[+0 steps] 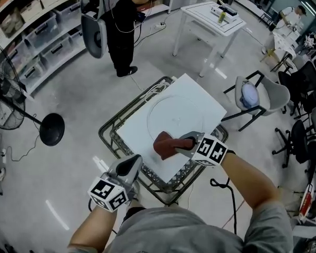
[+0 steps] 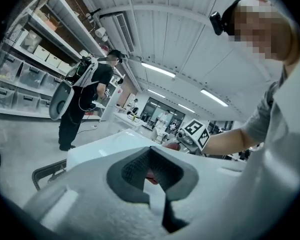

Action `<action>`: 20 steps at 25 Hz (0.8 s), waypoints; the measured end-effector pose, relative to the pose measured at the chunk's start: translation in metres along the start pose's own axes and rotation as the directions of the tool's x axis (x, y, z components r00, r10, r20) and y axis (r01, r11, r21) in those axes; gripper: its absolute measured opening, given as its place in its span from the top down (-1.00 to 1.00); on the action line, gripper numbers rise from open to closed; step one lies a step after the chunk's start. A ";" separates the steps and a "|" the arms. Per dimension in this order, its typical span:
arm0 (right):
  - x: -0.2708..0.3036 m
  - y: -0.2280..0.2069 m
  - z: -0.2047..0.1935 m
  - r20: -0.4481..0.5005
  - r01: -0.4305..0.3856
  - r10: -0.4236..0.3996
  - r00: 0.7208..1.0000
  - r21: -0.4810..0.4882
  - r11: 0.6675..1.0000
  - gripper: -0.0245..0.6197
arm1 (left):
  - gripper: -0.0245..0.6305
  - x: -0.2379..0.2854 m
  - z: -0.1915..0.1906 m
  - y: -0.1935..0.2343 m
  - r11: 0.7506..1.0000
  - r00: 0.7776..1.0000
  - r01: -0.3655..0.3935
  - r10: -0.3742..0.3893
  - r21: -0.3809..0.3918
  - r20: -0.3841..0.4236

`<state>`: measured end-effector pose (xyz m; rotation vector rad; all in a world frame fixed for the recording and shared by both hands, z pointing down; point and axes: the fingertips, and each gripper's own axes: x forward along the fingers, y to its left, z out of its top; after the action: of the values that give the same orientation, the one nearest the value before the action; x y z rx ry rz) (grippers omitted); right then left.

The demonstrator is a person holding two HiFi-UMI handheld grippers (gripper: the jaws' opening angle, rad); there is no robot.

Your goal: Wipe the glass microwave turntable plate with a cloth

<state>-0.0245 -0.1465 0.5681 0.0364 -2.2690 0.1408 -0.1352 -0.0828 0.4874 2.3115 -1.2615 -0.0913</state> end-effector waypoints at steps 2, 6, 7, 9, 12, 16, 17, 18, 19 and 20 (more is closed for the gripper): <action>-0.017 -0.005 -0.018 -0.006 0.018 -0.018 1.000 0.012 1.000 0.71 | 0.92 0.015 0.000 -0.016 1.000 1.000 0.023 -0.023 0.015 -0.009; -0.048 -0.018 -0.053 -0.024 0.055 -0.054 0.998 0.032 0.998 0.71 | 0.92 0.044 -0.002 -0.045 0.997 0.998 0.062 -0.061 0.034 -0.028; -0.055 -0.021 -0.062 -0.027 0.064 -0.063 0.998 0.038 0.997 0.71 | 0.92 0.049 -0.003 -0.050 0.997 0.997 0.068 -0.066 0.038 -0.029; -0.068 -0.027 -0.078 -0.033 0.079 -0.077 0.996 0.049 0.996 0.71 | 0.92 0.059 -0.005 -0.060 0.996 0.997 0.076 -0.075 0.049 -0.032; -0.085 -0.035 -0.097 -0.044 0.095 -0.092 0.995 0.060 0.994 0.71 | 0.91 0.072 -0.006 -0.072 0.995 0.996 0.083 -0.081 0.057 -0.037; -0.098 -0.040 -0.105 -0.033 0.104 -0.102 0.994 0.068 0.992 0.71 | 0.92 0.080 -0.006 -0.078 0.995 0.996 0.078 -0.076 0.062 -0.036; -0.100 -0.040 -0.102 -0.017 0.100 -0.099 0.995 0.072 0.992 0.71 | 0.92 0.081 -0.005 -0.079 0.995 0.997 0.076 -0.074 0.063 -0.035; -0.104 -0.040 -0.097 0.003 0.095 -0.096 0.995 0.076 0.993 0.71 | 0.92 0.082 -0.003 -0.080 0.995 0.997 0.074 -0.072 0.064 -0.032; -0.108 -0.039 -0.091 0.027 0.090 -0.093 0.995 0.082 0.993 0.71 | 0.92 0.082 0.000 -0.081 0.995 0.997 0.072 -0.070 0.066 -0.029; -0.112 -0.038 -0.084 0.052 0.088 -0.092 0.994 0.087 0.992 0.71 | 0.92 0.082 0.004 -0.081 0.995 0.997 0.070 -0.068 0.069 -0.025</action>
<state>0.1144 -0.1776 0.5397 0.1892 -2.3120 0.1900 -0.0272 -0.1142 0.4612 2.4097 -1.1915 -0.0450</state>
